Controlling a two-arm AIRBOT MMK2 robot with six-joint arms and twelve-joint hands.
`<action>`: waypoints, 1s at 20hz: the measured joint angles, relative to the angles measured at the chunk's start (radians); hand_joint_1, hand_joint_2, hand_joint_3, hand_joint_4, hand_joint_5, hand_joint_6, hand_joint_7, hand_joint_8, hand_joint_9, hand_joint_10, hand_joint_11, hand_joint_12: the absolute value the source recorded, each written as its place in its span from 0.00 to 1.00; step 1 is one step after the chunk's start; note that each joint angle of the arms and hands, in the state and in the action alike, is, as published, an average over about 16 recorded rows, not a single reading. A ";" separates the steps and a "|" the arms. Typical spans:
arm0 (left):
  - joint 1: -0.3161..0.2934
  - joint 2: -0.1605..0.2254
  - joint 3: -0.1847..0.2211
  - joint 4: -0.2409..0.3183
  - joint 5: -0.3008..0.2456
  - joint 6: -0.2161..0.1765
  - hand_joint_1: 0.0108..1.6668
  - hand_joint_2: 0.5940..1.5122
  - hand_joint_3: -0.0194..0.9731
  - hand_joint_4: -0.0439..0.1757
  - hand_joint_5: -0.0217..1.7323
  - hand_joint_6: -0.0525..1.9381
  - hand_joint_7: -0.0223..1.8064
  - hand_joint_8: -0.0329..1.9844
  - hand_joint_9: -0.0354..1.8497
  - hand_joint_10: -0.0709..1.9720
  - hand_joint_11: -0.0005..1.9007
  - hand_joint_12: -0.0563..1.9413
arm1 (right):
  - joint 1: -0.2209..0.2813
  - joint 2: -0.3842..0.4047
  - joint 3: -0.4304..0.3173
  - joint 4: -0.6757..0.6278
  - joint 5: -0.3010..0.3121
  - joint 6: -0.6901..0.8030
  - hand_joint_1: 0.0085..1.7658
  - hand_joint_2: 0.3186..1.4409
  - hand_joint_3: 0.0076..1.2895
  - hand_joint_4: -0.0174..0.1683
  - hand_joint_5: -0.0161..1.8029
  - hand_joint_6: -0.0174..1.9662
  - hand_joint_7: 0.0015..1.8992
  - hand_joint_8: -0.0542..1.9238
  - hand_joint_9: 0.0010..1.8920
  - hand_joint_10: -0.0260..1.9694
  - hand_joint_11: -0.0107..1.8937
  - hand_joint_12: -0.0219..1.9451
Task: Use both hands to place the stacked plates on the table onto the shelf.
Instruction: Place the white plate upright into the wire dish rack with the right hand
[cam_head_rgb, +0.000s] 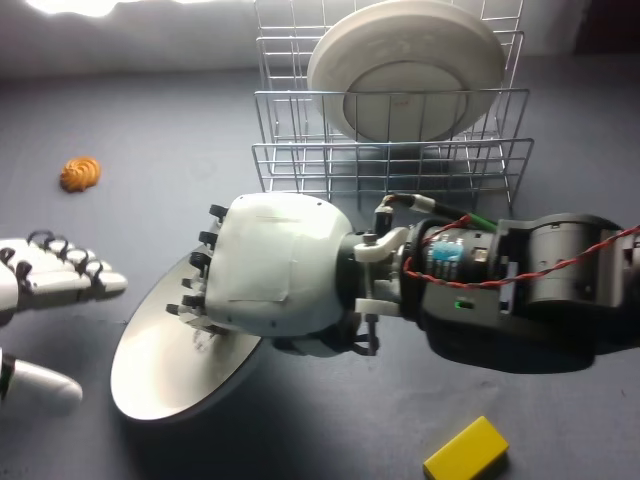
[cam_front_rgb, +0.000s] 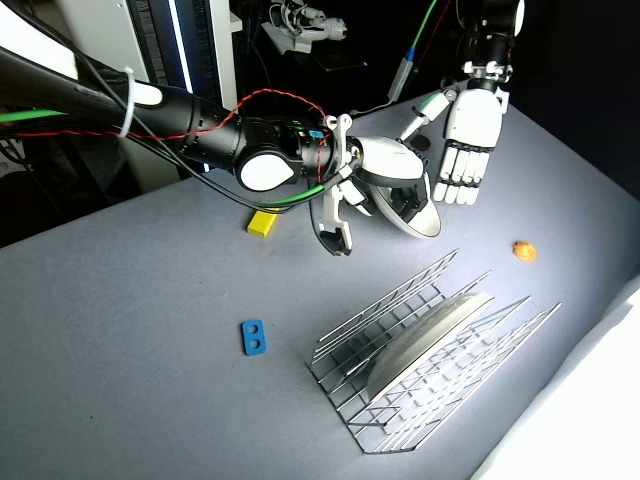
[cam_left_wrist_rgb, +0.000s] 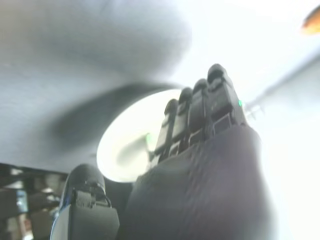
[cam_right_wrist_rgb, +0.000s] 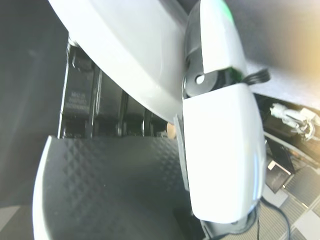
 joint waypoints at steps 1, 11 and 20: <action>-0.014 0.000 0.005 -0.006 0.007 0.000 0.01 0.54 0.04 0.20 0.03 0.04 0.02 0.02 0.02 0.01 0.01 0.03 | 0.000 0.017 -0.017 0.000 -0.001 0.000 0.71 0.59 0.01 0.05 0.43 0.41 0.47 0.47 0.52 0.55 0.46 0.58; -0.185 0.000 0.051 0.002 0.105 0.000 0.01 0.55 0.04 0.21 0.03 0.04 0.02 0.02 0.03 0.01 0.01 0.03 | 0.003 0.217 -0.227 0.004 0.003 -0.018 0.73 0.60 0.01 0.08 0.46 0.51 0.51 0.48 0.52 0.55 0.44 0.58; -0.277 -0.001 0.074 0.058 0.167 0.000 0.01 0.55 0.04 0.21 0.03 0.04 0.02 0.02 0.03 0.01 0.01 0.03 | 0.042 0.361 -0.370 0.039 0.024 -0.042 0.76 0.60 0.01 0.09 0.49 0.53 0.54 0.48 0.51 0.54 0.45 0.58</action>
